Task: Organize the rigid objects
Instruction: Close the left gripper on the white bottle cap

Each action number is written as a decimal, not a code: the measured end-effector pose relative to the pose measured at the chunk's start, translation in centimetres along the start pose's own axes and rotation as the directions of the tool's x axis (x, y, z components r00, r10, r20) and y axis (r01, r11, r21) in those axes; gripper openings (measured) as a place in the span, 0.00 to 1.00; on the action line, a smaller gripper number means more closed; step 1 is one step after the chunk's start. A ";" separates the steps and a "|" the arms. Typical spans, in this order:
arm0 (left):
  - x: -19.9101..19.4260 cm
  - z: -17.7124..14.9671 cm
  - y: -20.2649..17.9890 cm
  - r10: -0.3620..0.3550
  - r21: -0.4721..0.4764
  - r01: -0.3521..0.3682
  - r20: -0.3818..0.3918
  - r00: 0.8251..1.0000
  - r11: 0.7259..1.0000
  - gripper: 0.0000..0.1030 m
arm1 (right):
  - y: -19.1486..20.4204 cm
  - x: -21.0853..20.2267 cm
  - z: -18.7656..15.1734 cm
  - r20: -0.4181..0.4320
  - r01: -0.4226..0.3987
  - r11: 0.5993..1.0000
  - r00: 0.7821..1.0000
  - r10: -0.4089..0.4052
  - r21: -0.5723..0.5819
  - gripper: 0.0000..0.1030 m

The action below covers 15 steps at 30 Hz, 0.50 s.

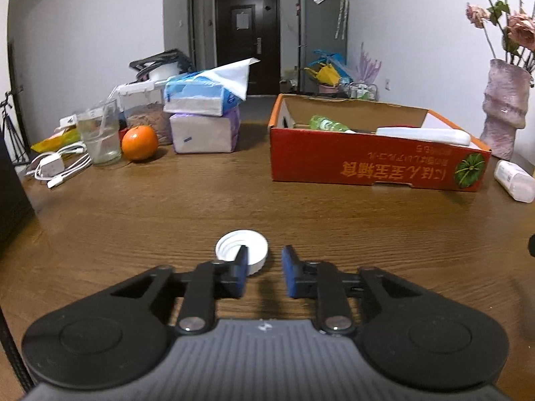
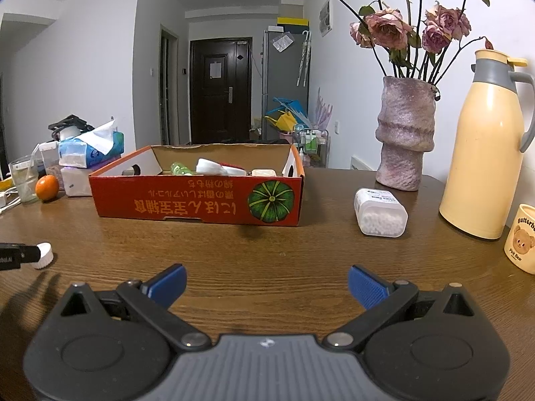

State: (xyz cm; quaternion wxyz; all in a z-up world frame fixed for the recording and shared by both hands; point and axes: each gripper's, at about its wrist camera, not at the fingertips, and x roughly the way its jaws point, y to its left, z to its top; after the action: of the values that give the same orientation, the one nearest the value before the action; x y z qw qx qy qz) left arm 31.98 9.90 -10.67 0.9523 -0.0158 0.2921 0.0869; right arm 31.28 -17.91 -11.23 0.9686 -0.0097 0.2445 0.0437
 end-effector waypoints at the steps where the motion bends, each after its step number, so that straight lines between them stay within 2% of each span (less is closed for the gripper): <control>1: 0.0 0.0 0.4 0.009 -0.019 -0.009 -0.005 1.000 1.000 0.54 | 0.0 0.0 0.0 0.001 -0.001 1.000 1.000 0.001 0.001 1.00; 2: 0.0 0.0 0.8 0.020 -0.035 -0.020 -0.007 1.000 0.999 0.72 | 0.0 -0.1 0.0 0.002 -0.001 1.000 1.000 0.001 0.001 1.00; 5: 0.1 0.1 1.9 0.047 -0.062 -0.047 -0.008 0.999 0.997 0.93 | 0.0 -0.2 0.0 0.003 -0.005 1.000 1.000 0.005 0.000 1.00; 7: 0.6 0.2 2.3 0.057 -0.068 -0.058 -0.022 0.998 0.996 0.98 | 0.0 -0.2 0.0 0.000 -0.010 1.000 1.000 0.010 0.002 1.00; 12: 2.7 0.3 2.3 0.047 -0.041 -0.051 -0.080 0.996 0.998 0.99 | 0.0 -0.1 0.0 -0.005 -0.012 1.000 1.000 0.012 0.002 1.00; 15: 3.6 0.3 2.0 0.069 -0.017 -0.071 -0.082 0.994 0.997 0.97 | 0.1 0.0 -0.1 -0.008 -0.009 1.000 1.000 0.009 0.000 1.00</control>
State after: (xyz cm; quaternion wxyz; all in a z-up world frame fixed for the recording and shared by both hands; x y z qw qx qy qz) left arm 34.71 12.42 -12.34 0.9357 -0.0185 0.3303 0.1224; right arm 31.25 -17.83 -11.30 0.9674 -0.0086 0.2485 0.0480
